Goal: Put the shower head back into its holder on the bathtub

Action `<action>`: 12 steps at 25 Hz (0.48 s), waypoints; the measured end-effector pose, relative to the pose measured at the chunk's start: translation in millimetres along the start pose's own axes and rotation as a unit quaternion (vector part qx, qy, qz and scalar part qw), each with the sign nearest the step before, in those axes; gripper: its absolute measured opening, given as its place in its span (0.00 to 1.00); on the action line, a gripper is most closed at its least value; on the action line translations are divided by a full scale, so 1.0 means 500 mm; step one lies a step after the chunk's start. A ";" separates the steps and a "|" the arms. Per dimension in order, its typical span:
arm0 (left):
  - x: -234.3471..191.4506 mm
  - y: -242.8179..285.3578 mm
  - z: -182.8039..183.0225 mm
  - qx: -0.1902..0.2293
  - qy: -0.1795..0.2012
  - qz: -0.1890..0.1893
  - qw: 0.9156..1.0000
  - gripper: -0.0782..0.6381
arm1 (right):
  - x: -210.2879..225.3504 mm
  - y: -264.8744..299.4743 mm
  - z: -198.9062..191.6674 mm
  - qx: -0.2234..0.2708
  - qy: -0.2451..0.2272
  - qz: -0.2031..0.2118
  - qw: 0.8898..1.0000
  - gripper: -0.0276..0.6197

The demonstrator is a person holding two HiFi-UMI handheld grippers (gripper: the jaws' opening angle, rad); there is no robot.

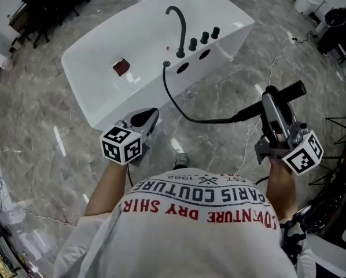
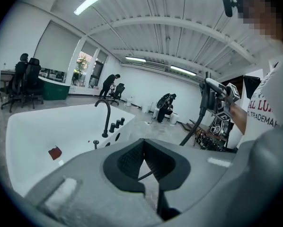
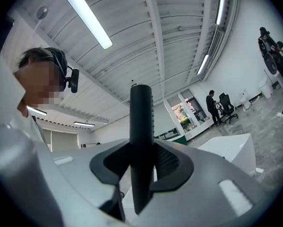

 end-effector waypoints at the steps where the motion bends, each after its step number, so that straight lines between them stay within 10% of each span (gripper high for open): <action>1: -0.016 0.011 0.006 -0.004 -0.001 0.002 1.000 0.11 | 0.007 0.017 0.002 -0.001 -0.003 0.000 1.000 0.23; 12: -0.089 0.117 0.002 -0.060 0.019 0.010 0.998 0.11 | 0.078 0.135 0.055 0.030 -0.016 0.027 0.999 0.23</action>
Point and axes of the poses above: the fingertips, and each gripper's own axes: y forward along the fingers, x to its right, z out of its top, the point moved 2 cm from there along -y, backward along the fingers, and after that the axes turned 13 degrees about -y, right-handed, at the moved point
